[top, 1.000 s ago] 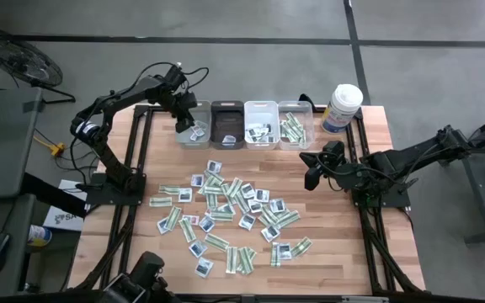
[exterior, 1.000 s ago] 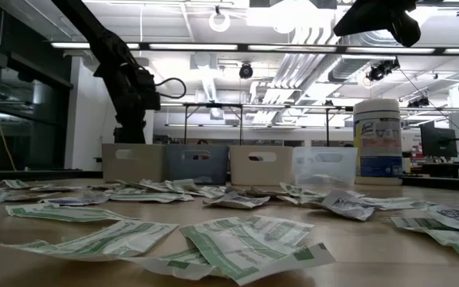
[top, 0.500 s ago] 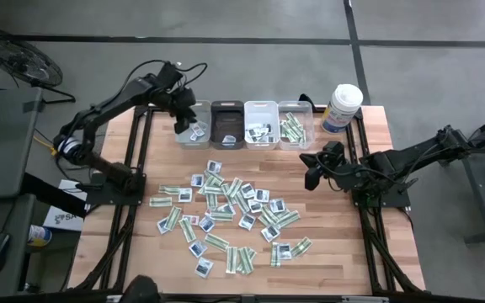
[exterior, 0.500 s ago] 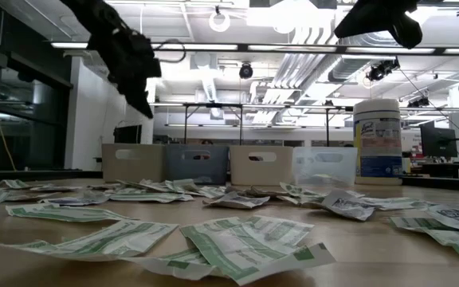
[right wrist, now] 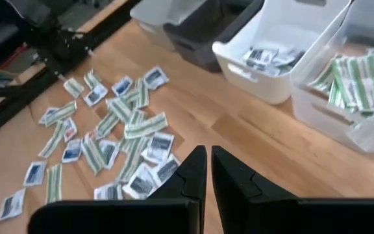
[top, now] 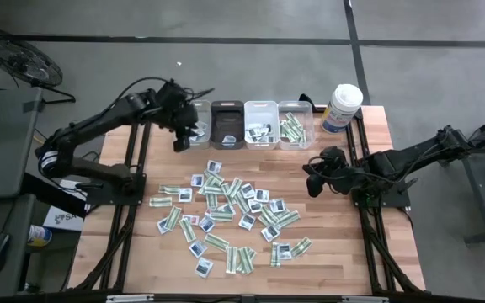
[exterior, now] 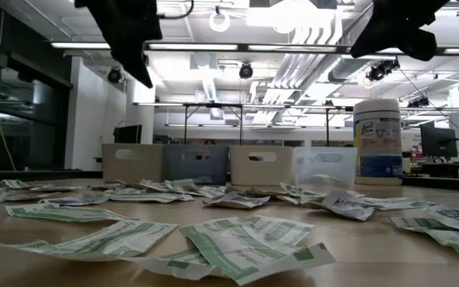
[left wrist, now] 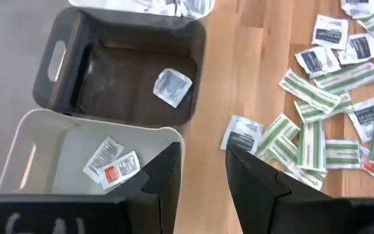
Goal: Pick & Place First Aid Supplies
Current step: Put the green bandage into the transparent bin
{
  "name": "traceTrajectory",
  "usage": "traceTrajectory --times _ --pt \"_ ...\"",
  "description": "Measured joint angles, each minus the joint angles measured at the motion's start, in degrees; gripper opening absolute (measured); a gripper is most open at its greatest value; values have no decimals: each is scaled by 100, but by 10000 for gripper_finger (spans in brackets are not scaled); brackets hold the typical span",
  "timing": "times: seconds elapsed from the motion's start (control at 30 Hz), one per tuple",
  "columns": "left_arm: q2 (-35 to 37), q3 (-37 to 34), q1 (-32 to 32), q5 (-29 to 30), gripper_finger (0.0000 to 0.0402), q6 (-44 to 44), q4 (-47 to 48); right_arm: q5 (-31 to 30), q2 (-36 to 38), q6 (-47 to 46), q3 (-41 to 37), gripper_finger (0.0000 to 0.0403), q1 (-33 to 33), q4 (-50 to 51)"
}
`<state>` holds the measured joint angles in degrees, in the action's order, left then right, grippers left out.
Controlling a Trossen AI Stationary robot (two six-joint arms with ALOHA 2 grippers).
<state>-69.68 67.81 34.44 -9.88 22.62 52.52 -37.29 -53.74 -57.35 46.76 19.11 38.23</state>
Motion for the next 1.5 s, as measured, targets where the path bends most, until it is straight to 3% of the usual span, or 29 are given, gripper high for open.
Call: traceTrajectory --times 0.13,0.27,0.5,0.83,0.97,1.2,1.5 --pt "133 -2 -552 587 119 -510 335 124 -56 -1035 0 16 3 601" --pt "218 -2 -1265 1077 119 -1163 541 721 -291 -1829 -2 18 100 1171" --pt "242 -2 -2528 1906 119 -2249 438 1602 -1065 -1980 -2 36 349 1297" --pt "237 -2 -3676 2637 119 -3303 414 2114 -2319 -2194 -2 121 459 1228" --pt "233 -2 -4015 2772 119 -3375 416 2721 -2801 -2222 -2 154 452 829" --pt "418 -2 -4125 2721 119 -2683 437 3123 -3359 -2622 -2 198 439 249" --pt "1111 -2 -4125 2740 119 -2395 757 3162 -3744 -2386 -2 204 333 -491"
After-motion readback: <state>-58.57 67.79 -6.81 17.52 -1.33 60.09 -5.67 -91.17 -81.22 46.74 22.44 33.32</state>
